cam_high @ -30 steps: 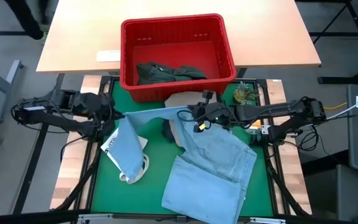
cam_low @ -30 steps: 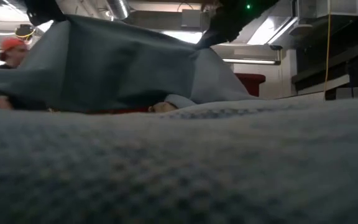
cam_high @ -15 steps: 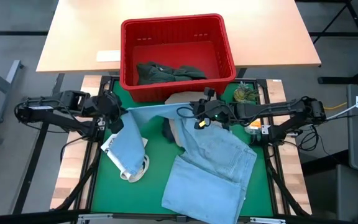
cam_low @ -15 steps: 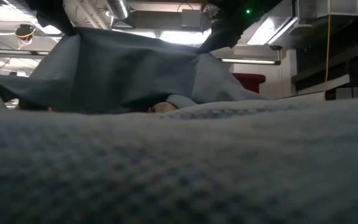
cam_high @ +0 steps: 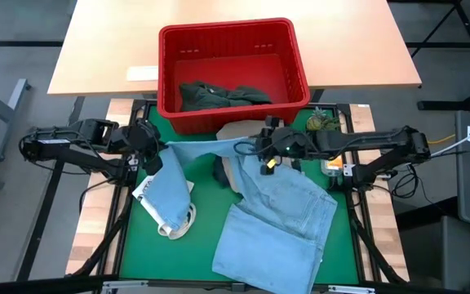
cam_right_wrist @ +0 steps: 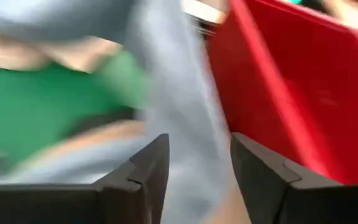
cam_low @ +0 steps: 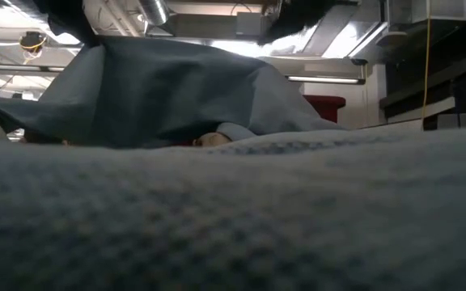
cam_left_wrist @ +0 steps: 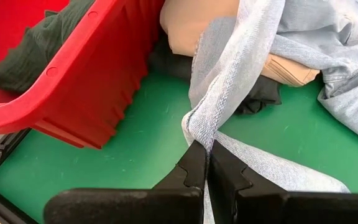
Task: Fold laundry
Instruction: Fold the blue pants
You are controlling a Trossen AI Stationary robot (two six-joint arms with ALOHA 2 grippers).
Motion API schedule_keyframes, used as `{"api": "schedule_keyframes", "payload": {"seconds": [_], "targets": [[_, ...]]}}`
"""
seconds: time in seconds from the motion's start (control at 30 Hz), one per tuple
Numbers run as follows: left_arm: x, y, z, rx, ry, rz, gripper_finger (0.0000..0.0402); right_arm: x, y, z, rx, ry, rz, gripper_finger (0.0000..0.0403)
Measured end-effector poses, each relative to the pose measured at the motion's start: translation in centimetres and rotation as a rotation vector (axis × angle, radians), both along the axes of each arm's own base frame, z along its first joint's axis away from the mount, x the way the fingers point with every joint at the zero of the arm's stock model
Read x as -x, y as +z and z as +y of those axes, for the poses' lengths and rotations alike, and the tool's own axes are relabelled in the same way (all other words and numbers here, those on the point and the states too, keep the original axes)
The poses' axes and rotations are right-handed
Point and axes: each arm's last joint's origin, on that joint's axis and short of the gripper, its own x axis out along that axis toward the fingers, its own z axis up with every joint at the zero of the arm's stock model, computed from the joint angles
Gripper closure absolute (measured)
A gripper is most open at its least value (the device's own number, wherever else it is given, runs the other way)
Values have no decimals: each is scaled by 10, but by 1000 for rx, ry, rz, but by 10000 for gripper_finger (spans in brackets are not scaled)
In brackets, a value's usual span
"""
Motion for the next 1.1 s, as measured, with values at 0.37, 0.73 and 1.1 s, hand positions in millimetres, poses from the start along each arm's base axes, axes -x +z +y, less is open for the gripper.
{"api": "schedule_keyframes", "payload": {"seconds": [0.37,0.73,1.1], "targets": [[1,-1,0,0,0,10,401,22,3,82,-330,224,212,236],[1,-1,0,0,0,11,401,48,-62,151,-476,-155,634,244],[1,-1,0,0,0,12,401,48,-124,188,-516,-384,894,245]]}}
